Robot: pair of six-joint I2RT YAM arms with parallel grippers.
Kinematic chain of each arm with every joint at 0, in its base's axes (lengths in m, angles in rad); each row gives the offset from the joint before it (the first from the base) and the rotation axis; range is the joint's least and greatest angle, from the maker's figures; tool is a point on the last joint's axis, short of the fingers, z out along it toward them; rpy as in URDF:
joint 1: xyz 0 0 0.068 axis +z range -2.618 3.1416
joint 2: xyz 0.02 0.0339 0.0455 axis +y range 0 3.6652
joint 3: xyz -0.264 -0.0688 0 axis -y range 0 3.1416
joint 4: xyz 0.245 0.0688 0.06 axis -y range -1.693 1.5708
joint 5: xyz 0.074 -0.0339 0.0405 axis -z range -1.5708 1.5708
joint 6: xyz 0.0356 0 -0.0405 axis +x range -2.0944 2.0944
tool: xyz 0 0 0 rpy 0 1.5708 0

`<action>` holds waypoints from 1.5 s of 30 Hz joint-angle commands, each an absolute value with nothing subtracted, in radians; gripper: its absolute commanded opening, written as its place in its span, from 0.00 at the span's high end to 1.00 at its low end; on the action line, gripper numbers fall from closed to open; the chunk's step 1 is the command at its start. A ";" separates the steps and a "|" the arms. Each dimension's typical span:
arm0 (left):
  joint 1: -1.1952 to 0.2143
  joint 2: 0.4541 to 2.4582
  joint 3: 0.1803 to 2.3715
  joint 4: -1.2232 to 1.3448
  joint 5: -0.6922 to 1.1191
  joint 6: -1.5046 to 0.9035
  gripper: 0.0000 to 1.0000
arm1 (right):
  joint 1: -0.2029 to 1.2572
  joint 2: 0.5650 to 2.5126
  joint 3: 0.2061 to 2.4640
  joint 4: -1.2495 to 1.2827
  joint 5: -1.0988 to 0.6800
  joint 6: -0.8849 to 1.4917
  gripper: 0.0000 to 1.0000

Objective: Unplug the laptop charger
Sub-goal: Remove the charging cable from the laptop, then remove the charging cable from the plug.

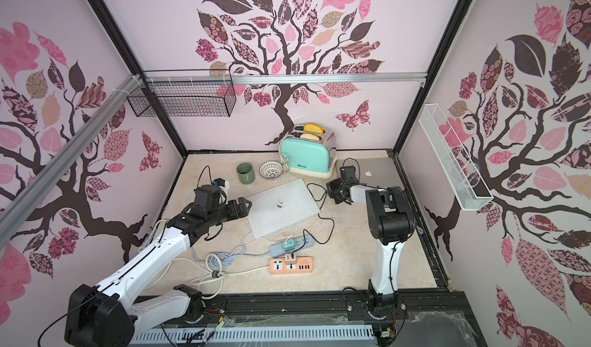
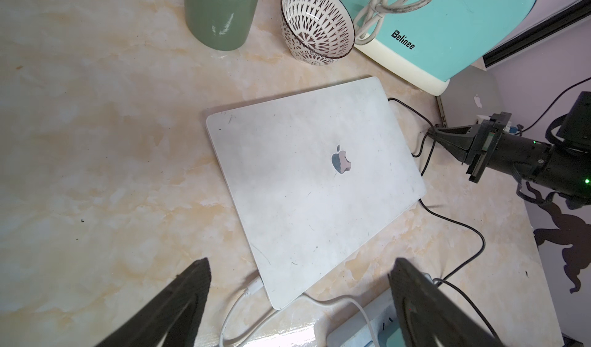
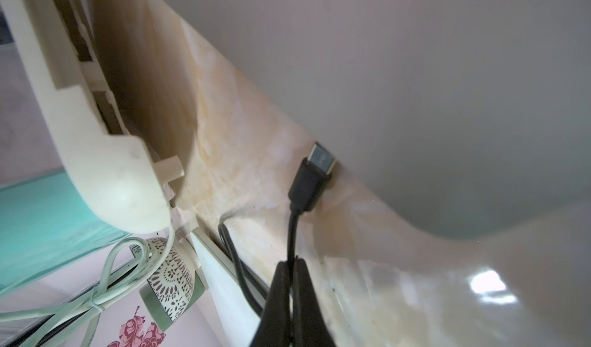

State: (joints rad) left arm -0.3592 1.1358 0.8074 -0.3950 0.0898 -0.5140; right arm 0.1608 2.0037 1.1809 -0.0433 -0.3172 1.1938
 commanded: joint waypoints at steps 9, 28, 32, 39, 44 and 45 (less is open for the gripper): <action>-0.362 1.123 0.793 -0.383 0.075 -0.502 0.09 | 0.186 1.942 1.173 -0.064 -0.361 1.200 1.00; -0.320 1.145 0.829 -0.455 0.114 -0.537 0.07 | 0.147 1.764 1.311 -0.468 -0.316 0.727 0.50; -0.212 1.180 0.854 -0.555 0.240 -0.571 0.07 | 0.181 1.725 1.489 -0.660 -0.283 0.501 0.28; -0.181 1.199 0.851 -0.597 0.324 -0.538 0.05 | 0.292 1.603 1.472 -0.751 -0.330 0.388 0.19; -0.190 1.200 0.864 -0.649 0.410 -0.519 0.04 | 0.354 1.502 1.434 -0.890 -0.418 0.309 0.19; -0.198 1.190 0.860 -0.665 0.419 -0.517 0.04 | 0.362 1.469 1.416 -0.915 -0.435 0.292 0.19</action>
State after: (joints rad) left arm -0.1864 1.2041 0.8379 -0.6136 0.3504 -0.5404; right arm 0.3485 1.5364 1.4475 -0.7742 -0.3725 0.3779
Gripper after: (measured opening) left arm 0.956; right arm 0.811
